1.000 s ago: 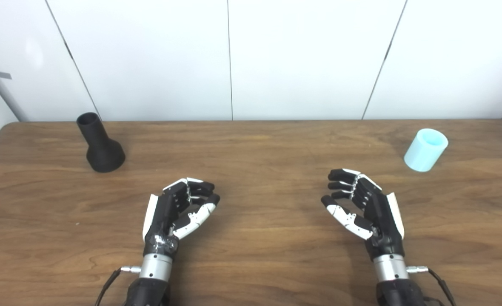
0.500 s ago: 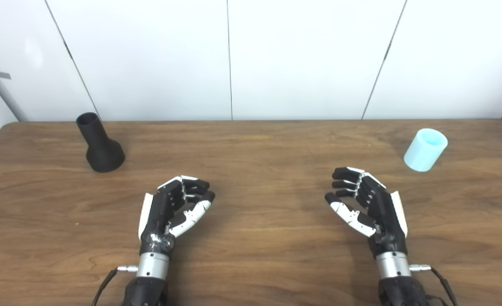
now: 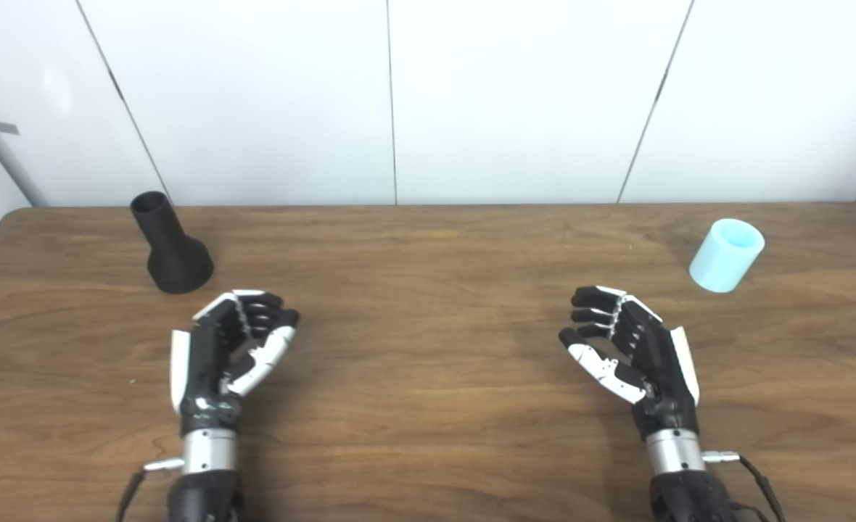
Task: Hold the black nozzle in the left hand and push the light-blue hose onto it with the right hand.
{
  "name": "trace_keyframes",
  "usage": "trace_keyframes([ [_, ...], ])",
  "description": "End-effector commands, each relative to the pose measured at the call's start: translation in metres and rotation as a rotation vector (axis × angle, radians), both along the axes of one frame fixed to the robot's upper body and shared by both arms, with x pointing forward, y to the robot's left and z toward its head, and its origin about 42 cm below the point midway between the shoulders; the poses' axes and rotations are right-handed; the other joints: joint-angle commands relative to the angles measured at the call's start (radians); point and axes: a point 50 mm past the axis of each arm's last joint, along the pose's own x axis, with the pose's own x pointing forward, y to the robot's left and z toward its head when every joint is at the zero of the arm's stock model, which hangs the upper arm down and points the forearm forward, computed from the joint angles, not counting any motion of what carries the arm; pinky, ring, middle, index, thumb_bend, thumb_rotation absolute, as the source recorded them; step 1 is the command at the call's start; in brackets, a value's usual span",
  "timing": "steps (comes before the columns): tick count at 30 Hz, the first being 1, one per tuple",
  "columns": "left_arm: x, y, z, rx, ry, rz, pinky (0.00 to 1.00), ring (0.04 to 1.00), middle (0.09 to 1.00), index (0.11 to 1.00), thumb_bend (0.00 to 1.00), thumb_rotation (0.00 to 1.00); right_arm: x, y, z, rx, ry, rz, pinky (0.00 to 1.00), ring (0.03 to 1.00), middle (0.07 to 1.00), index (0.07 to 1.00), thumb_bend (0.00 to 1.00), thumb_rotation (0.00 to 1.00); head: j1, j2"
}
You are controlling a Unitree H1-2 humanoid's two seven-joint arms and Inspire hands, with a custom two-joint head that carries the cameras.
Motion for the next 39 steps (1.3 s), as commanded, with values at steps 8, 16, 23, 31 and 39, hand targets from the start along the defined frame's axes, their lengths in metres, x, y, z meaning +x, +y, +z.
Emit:
trace_keyframes([
  [8, 0.009, 0.047, 0.029, 0.071, -0.064, 0.281, 0.51, 0.606, 0.647, 0.650, 0.75, 0.07, 0.010, -0.014, 0.012, 0.031, -0.095, 0.037, 0.60, 0.654, 0.672, 0.643, 0.30, 0.03, 0.059, -0.019],
  [16, 0.010, 0.065, 0.036, 0.086, -0.018, 0.416, 0.54, 0.666, 0.705, 0.753, 0.83, 0.11, 0.014, -0.031, 0.008, -0.004, -0.105, 0.008, 0.59, 0.657, 0.672, 0.645, 0.29, 0.02, 0.180, -0.045],
  [23, 0.022, 0.064, 0.039, 0.215, 0.091, 0.416, 0.71, 0.798, 0.828, 0.875, 0.89, 0.20, 0.021, -0.047, 0.004, -0.001, -0.097, 0.014, 0.63, 0.686, 0.698, 0.667, 0.26, 0.00, 0.292, -0.069],
  [31, 0.046, 0.063, 0.043, 0.287, 0.239, 0.361, 0.77, 0.880, 0.931, 0.972, 0.99, 0.29, 0.027, -0.058, 0.003, 0.027, -0.097, 0.038, 0.61, 0.680, 0.692, 0.661, 0.28, 0.13, 0.412, -0.106],
  [39, 0.075, 0.075, 0.038, 0.203, 0.318, 0.283, 0.87, 0.949, 0.984, 0.975, 1.00, 0.33, 0.035, -0.061, 0.002, 0.030, -0.116, 0.048, 0.47, 0.580, 0.607, 0.571, 0.45, 0.43, 0.442, -0.129],
])
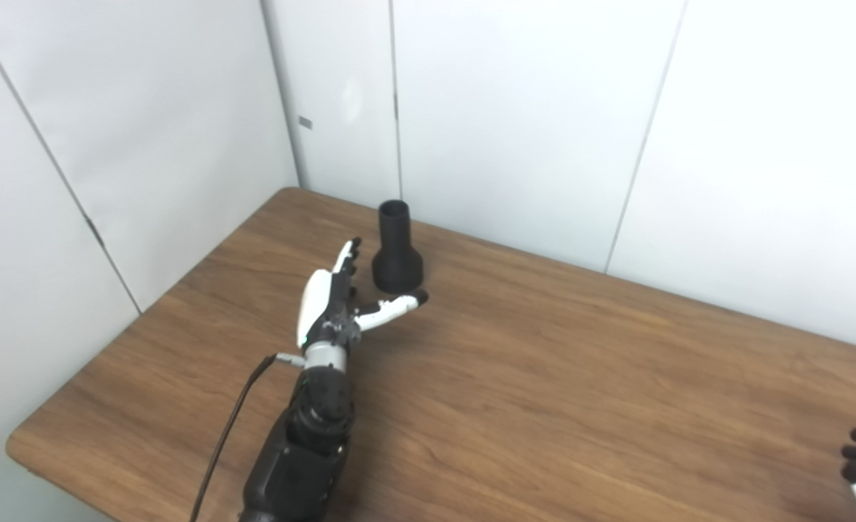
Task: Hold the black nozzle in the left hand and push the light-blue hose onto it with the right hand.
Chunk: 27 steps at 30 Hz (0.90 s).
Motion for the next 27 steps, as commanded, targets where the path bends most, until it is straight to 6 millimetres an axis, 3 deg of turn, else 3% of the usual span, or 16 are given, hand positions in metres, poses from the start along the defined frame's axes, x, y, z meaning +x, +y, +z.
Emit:
trace_keyframes([
  [1, 0.013, 0.006, 0.012, -0.024, -0.017, -0.010, 0.87, 0.951, 0.986, 0.975, 1.00, 0.32, 0.002, -0.004, 0.001, 0.002, -0.033, 0.010, 0.46, 0.579, 0.606, 0.569, 0.46, 0.44, 0.005, -0.005],
  [5, 0.022, 0.014, 0.010, -0.002, 0.005, 0.018, 0.90, 0.975, 1.000, 0.993, 1.00, 0.31, 0.001, -0.005, 0.001, 0.003, -0.023, 0.014, 0.47, 0.585, 0.608, 0.572, 0.52, 0.49, 0.007, -0.006],
  [10, 0.029, 0.024, 0.009, 0.029, 0.013, 0.041, 0.85, 0.946, 0.987, 0.995, 1.00, 0.33, 0.001, -0.005, 0.000, 0.000, -0.022, 0.015, 0.47, 0.583, 0.608, 0.571, 0.53, 0.50, 0.004, -0.011],
  [16, 0.036, 0.031, 0.007, 0.093, 0.045, 0.057, 0.79, 0.896, 0.945, 0.955, 1.00, 0.21, -0.001, -0.005, 0.001, 0.004, -0.021, 0.018, 0.45, 0.571, 0.599, 0.563, 0.57, 0.52, 0.001, -0.009],
  [27, 0.045, 0.035, 0.009, 0.305, 0.256, -0.074, 0.73, 0.852, 0.908, 0.915, 1.00, 0.25, -0.004, -0.002, 0.003, 0.002, -0.008, 0.027, 0.45, 0.576, 0.601, 0.563, 0.60, 0.54, -0.006, -0.009],
])
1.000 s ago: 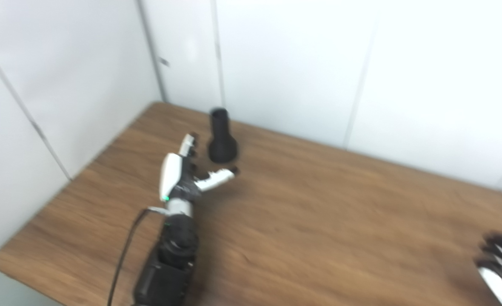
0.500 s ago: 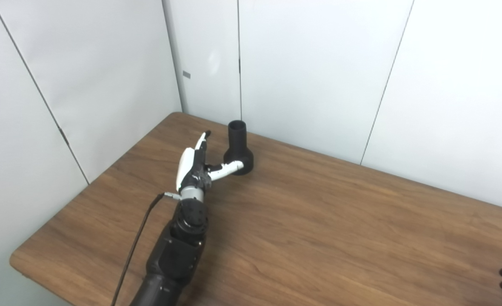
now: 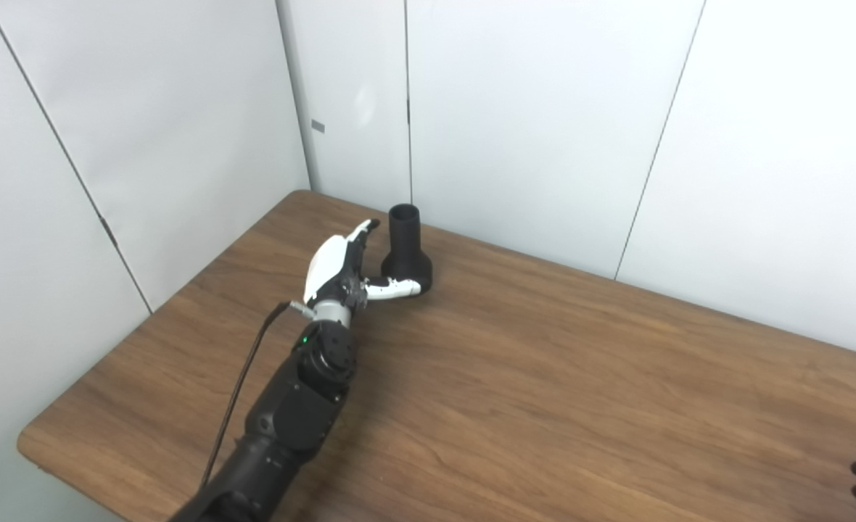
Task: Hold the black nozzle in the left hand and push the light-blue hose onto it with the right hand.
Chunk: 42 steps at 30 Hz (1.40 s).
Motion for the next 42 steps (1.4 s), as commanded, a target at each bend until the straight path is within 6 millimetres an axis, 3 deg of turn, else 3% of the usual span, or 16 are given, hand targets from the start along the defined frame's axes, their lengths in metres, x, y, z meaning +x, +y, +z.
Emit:
trace_keyframes([
  [1, 0.001, 0.004, -0.005, 0.002, 0.077, -0.006, 0.73, 0.853, 0.901, 0.909, 1.00, 0.22, 0.000, -0.001, 0.003, 0.002, -0.015, 0.005, 0.45, 0.572, 0.598, 0.559, 0.61, 0.55, 0.001, 0.000],
  [7, 0.003, 0.002, -0.004, 0.015, 0.134, -0.035, 0.72, 0.843, 0.890, 0.938, 1.00, 0.21, -0.001, 0.000, 0.004, -0.001, 0.002, 0.019, 0.44, 0.579, 0.607, 0.563, 0.65, 0.56, -0.005, 0.005],
  [16, 0.007, -0.001, -0.002, 0.112, 0.223, -0.087, 0.70, 0.809, 0.864, 0.896, 1.00, 0.21, -0.003, 0.000, 0.006, -0.012, 0.016, 0.023, 0.44, 0.586, 0.615, 0.568, 0.68, 0.58, -0.005, 0.011],
  [20, 0.008, -0.001, -0.002, 0.135, 0.260, -0.106, 0.76, 0.860, 0.884, 0.914, 1.00, 0.21, -0.003, 0.000, 0.007, -0.012, 0.020, 0.026, 0.44, 0.586, 0.615, 0.570, 0.68, 0.58, -0.006, 0.013],
  [26, 0.006, -0.004, -0.001, 0.195, 0.294, -0.129, 0.76, 0.863, 0.879, 0.916, 1.00, 0.23, -0.005, 0.001, 0.008, -0.017, 0.022, 0.026, 0.44, 0.577, 0.607, 0.563, 0.68, 0.58, -0.007, 0.016],
  [34, 0.006, -0.006, -0.004, 0.256, 0.312, -0.126, 0.76, 0.857, 0.864, 0.894, 1.00, 0.16, -0.007, -0.001, 0.008, -0.008, 0.037, 0.026, 0.45, 0.585, 0.615, 0.569, 0.69, 0.58, -0.008, 0.023],
  [42, 0.006, -0.011, -0.006, 0.423, 0.377, -0.146, 0.93, 0.872, 0.870, 0.882, 1.00, 0.16, -0.010, 0.000, 0.010, -0.001, 0.040, 0.030, 0.45, 0.580, 0.608, 0.565, 0.66, 0.57, -0.011, 0.031],
])
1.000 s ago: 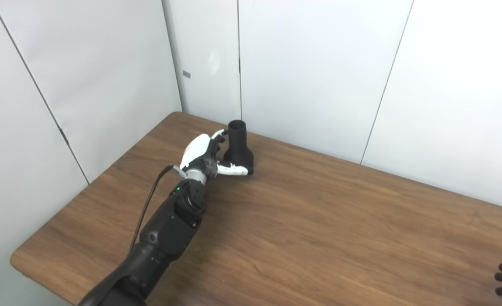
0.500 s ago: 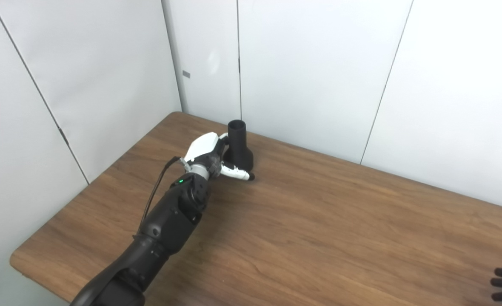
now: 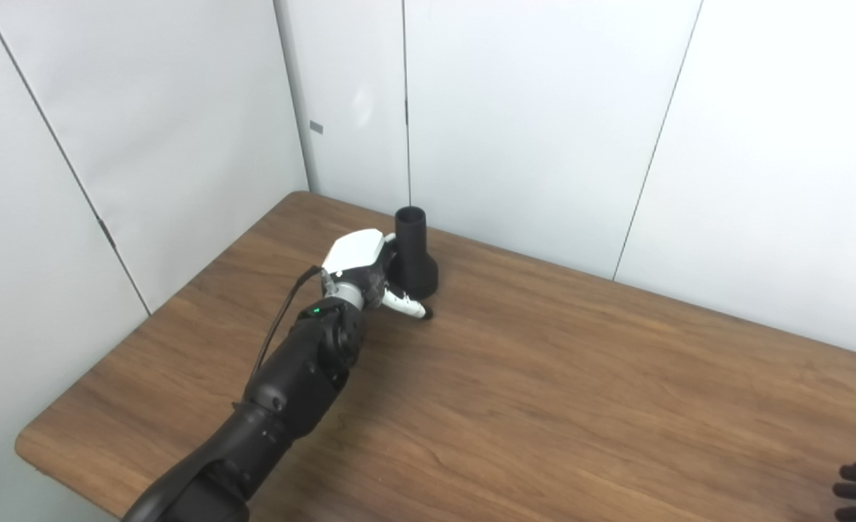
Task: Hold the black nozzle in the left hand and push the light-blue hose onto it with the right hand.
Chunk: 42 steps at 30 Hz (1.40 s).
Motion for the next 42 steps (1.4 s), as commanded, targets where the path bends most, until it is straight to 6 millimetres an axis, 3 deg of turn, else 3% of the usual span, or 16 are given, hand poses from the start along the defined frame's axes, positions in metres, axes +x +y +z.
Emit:
trace_keyframes([
  [1, -0.009, 0.003, -0.020, 0.026, 0.120, 0.024, 0.93, 0.872, 0.870, 0.878, 1.00, 0.16, 0.004, -0.002, 0.015, 0.003, -0.057, 0.005, 0.45, 0.580, 0.608, 0.565, 0.67, 0.56, 0.001, 0.001],
  [12, -0.007, -0.001, -0.025, 0.117, 0.116, 0.018, 0.89, 0.807, 0.820, 0.839, 1.00, 0.12, 0.005, -0.002, 0.015, -0.003, -0.057, 0.012, 0.44, 0.574, 0.602, 0.558, 0.68, 0.57, 0.000, -0.001],
  [21, -0.009, -0.003, -0.026, 0.158, 0.100, 0.012, 0.84, 0.768, 0.788, 0.818, 1.00, 0.15, 0.005, -0.001, 0.016, 0.002, -0.056, 0.009, 0.44, 0.572, 0.600, 0.556, 0.68, 0.57, -0.003, 0.001],
  [26, -0.010, 0.000, -0.027, 0.155, 0.089, -0.002, 0.83, 0.760, 0.776, 0.790, 0.95, 0.23, 0.005, -0.002, 0.016, -0.005, -0.060, 0.011, 0.44, 0.574, 0.602, 0.558, 0.68, 0.58, -0.005, 0.002],
  [32, -0.011, -0.003, -0.027, 0.159, 0.071, -0.004, 0.78, 0.730, 0.750, 0.767, 0.93, 0.20, 0.005, -0.002, 0.015, -0.034, -0.076, 0.014, 0.43, 0.565, 0.600, 0.555, 0.66, 0.59, -0.006, 0.000],
  [35, -0.010, -0.003, -0.028, 0.146, 0.058, 0.007, 0.72, 0.690, 0.708, 0.732, 0.94, 0.18, 0.005, -0.002, 0.015, -0.031, -0.077, 0.014, 0.43, 0.563, 0.598, 0.554, 0.66, 0.59, -0.008, 0.000],
  [37, -0.009, -0.001, -0.029, 0.124, 0.042, 0.020, 0.62, 0.631, 0.644, 0.670, 0.93, 0.17, 0.006, -0.002, 0.015, -0.026, -0.080, 0.016, 0.43, 0.562, 0.597, 0.554, 0.67, 0.59, -0.008, -0.001],
  [39, -0.009, -0.001, -0.030, 0.114, 0.023, 0.027, 0.54, 0.573, 0.587, 0.629, 0.90, 0.15, 0.006, -0.002, 0.014, -0.027, -0.081, 0.016, 0.44, 0.564, 0.597, 0.555, 0.67, 0.59, -0.008, 0.000],
  [42, -0.011, -0.001, -0.031, 0.104, -0.013, 0.021, 0.47, 0.550, 0.581, 0.629, 0.84, 0.13, 0.006, -0.002, 0.015, -0.036, -0.077, 0.014, 0.44, 0.567, 0.600, 0.558, 0.67, 0.59, -0.009, -0.001],
])
